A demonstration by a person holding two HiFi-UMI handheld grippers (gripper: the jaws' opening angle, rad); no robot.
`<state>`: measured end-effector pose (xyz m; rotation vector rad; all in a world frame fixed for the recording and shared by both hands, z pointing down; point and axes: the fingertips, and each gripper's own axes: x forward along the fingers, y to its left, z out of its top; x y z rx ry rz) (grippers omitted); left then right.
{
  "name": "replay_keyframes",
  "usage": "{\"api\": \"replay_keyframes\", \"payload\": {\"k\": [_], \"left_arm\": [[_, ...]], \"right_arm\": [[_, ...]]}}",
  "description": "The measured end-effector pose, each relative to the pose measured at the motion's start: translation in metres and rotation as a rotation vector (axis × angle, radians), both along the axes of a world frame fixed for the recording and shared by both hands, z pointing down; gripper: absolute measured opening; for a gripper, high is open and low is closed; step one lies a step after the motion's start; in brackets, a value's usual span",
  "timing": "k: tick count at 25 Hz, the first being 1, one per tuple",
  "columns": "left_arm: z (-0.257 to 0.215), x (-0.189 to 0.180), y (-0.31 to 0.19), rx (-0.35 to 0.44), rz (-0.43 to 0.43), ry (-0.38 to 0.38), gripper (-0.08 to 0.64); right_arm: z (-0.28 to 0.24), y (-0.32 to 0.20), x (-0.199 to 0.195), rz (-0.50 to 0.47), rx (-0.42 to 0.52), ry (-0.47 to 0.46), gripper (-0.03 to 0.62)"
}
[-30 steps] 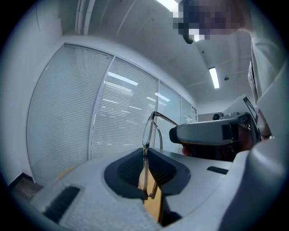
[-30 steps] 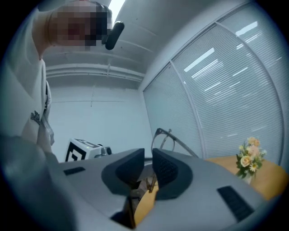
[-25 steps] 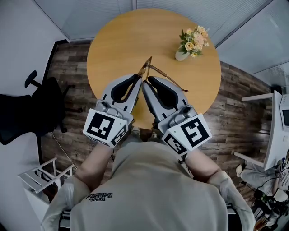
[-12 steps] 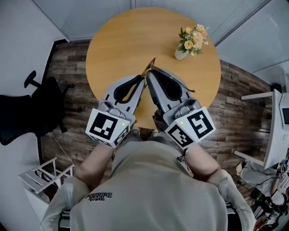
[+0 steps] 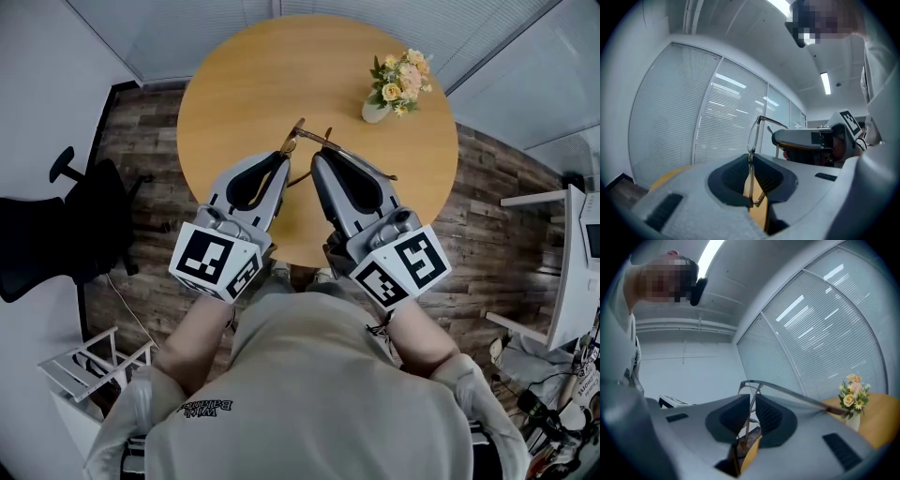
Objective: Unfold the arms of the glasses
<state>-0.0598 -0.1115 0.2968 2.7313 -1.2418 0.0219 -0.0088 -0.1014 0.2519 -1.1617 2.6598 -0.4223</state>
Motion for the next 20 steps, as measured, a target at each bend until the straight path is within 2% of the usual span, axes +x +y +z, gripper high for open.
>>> {"api": "replay_keyframes", "payload": {"k": [20], "left_arm": [[0.0, -0.022, -0.007, -0.001, -0.063, -0.004, 0.044]], "right_arm": [[0.046, 0.015, 0.026, 0.004, -0.083, 0.073, 0.058]]}}
